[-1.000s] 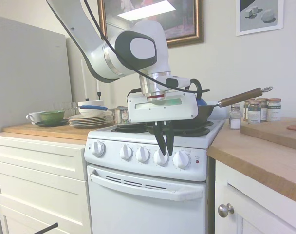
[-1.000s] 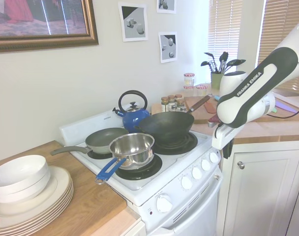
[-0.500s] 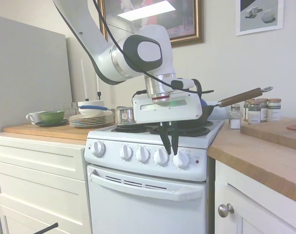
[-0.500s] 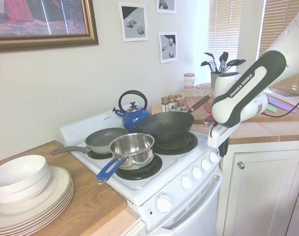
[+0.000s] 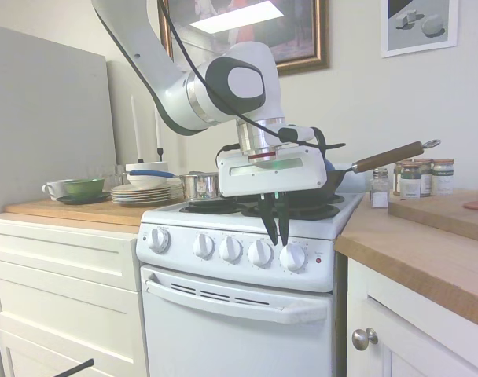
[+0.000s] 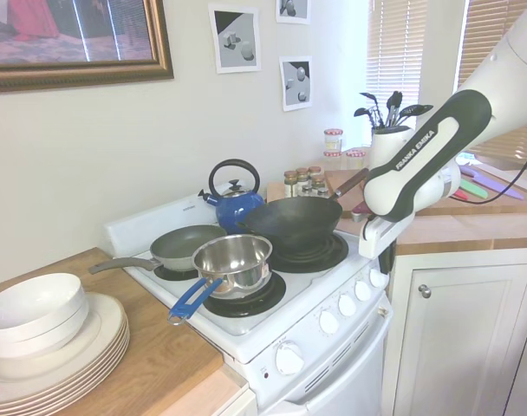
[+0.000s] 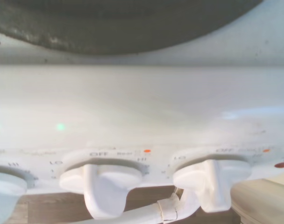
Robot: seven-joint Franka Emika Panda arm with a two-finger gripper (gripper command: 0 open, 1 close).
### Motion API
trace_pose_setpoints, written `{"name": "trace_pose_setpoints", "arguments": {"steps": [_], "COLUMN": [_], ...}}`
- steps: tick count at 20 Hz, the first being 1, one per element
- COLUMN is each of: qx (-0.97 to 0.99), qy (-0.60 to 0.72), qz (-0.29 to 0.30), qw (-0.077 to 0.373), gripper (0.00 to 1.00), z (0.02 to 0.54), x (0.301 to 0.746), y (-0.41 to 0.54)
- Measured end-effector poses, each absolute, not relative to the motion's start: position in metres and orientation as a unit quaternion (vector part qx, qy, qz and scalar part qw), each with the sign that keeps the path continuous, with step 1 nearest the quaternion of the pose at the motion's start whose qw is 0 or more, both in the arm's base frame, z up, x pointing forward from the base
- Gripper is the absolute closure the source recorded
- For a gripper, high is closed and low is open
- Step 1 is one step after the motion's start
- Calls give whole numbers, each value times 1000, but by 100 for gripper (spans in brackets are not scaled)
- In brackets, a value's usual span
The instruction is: Turn on the stove on the bottom right
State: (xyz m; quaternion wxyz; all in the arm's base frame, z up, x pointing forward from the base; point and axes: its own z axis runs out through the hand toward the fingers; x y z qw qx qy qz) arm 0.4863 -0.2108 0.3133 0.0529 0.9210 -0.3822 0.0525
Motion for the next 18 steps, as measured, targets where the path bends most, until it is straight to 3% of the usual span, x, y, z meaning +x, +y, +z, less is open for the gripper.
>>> {"name": "trace_pose_setpoints", "arguments": {"steps": [18], "qx": [916], "qy": [-394], "qz": [42], "qw": [60], "gripper": [100], "z": [304], "x": [502], "y": [-228]}}
